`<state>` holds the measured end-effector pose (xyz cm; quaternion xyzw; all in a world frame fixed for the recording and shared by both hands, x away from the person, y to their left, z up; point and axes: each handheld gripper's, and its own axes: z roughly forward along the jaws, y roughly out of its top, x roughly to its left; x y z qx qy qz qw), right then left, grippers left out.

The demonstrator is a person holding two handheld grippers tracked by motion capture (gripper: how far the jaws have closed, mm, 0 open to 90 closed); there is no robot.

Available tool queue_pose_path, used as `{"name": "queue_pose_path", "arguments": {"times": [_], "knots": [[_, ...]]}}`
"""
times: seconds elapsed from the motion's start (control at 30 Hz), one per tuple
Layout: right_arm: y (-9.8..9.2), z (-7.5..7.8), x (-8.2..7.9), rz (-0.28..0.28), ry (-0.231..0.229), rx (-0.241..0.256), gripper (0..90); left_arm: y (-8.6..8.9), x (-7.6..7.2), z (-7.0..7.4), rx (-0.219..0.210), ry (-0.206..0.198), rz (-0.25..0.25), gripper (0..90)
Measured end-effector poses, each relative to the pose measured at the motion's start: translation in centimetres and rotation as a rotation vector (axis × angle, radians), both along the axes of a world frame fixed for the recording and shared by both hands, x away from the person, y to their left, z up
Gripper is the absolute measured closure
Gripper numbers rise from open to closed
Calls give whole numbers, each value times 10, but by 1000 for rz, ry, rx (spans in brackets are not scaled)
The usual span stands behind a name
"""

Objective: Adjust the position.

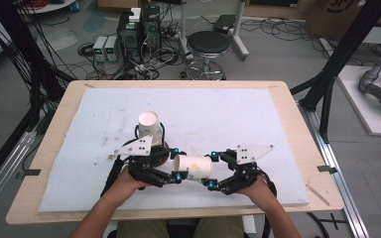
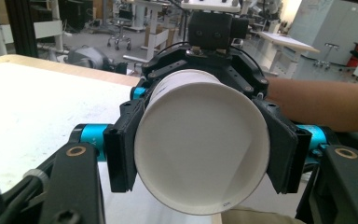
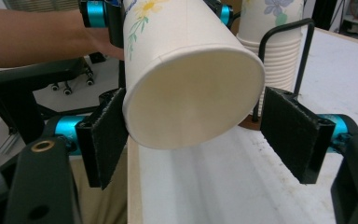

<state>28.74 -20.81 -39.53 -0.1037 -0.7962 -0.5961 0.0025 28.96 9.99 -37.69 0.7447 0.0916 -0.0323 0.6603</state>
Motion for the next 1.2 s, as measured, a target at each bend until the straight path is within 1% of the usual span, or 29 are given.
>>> {"name": "queue_pose_path", "arguments": {"times": [0.07, 0.17, 0.23, 0.3, 0.4, 0.5, 0.57, 0.6, 0.63, 0.67, 0.7, 0.77, 0.93, 1.03, 1.1, 1.13, 1.2], "knots": [[1, -1, 0, 15, 3, 10, 284, 0, 0, 0, -2, -7, -7, 377], [0, 0, -1, 18, 3, 21, 314, 2, -1, 0, -12, -8, -9, 377], [-1, 1, -1, 17, 3, 39, 338, 3, -1, -1, -24, -4, -7, 377], [-2, 2, 0, 18, 5, 54, 359, 3, -2, -2, -27, 0, -4, 377], [-4, 3, 0, 19, 20, 73, 380, 3, -2, -4, -18, 3, 0, 376], [-5, 4, 0, 20, 25, 66, 391, 2, -4, -4, -6, 3, 1, 376], [-5, 5, 0, 22, 23, 60, 392, 2, -5, -3, 13, -1, 8, 372], [-6, 6, 0, 20, 27, 56, 391, 1, -5, -3, 37, -3, 18, 355], [-6, 7, 0, 21, 35, 57, 391, -1, -6, -4, 75, 24, 36, 271], [-7, 9, 1, 20, 36, 53, 390, -2, -6, -4, 90, 47, 44, 174], [-8, 10, 1, 14, 30, 43, 390, -3, -7, -4, 110, 52, 43, 140], [-9, 14, 1, 9, 23, 12, 389, -3, -9, -3, 137, 50, 46, 141], [-8, 23, 1, 3, 5, -100, 386, -1, -9, 1, 166, 29, 73, 141], [-6, 29, 2, 10, -7, -158, 385, -1, -9, 5, 200, 14, 74, 142], [-2, 34, 3, 16, -16, -214, 383, -1, -10, 8, 223, 2, 71, 142], [-1, 36, 3, 19, -16, -233, 382, -2, -10, 9, 236, -7, 71, 142], [3, 40, 4, 33, -35, -287, 382, -3, -10, 11, 264, -16, 69, 144]]}}
